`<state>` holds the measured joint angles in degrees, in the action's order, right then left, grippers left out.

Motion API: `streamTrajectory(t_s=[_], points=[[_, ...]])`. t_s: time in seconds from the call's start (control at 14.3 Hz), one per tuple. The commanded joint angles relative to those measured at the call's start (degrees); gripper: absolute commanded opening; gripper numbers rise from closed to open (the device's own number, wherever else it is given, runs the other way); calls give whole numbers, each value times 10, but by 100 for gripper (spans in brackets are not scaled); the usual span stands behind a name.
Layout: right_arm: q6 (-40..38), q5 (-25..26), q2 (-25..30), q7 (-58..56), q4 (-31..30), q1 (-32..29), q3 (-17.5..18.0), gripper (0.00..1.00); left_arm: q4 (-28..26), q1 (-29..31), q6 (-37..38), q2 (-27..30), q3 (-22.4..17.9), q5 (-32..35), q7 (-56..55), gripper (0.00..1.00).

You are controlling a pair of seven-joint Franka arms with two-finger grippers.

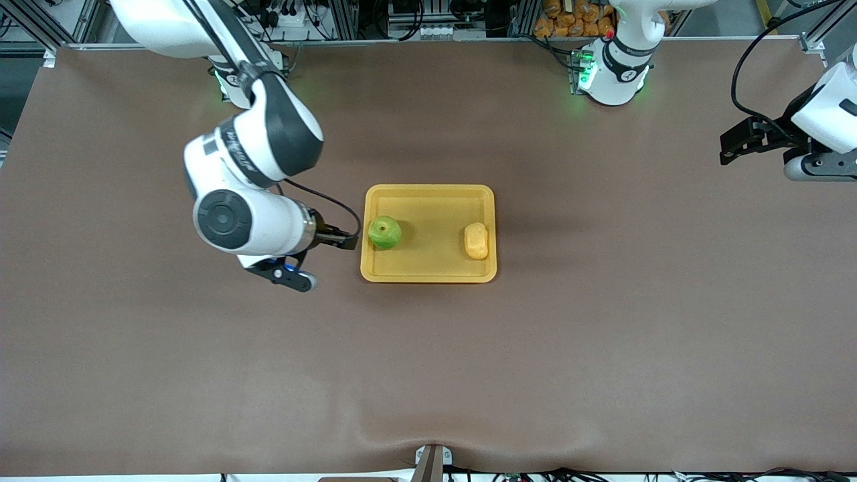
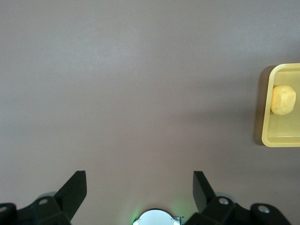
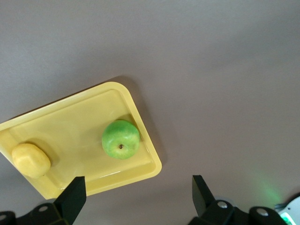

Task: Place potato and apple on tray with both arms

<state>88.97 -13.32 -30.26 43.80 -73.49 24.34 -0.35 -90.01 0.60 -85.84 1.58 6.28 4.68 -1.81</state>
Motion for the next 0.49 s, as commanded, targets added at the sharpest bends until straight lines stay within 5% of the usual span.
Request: streamTrajectory(t_s=[0.0,0.42], points=[[-44,0,0,4,24,-19,4,100,-8,-1,7,14,-4,-12,1,100],[-99,53,35,2,58,-29,-6,100,-9,-2,15,19,2,-19,-22,100]])
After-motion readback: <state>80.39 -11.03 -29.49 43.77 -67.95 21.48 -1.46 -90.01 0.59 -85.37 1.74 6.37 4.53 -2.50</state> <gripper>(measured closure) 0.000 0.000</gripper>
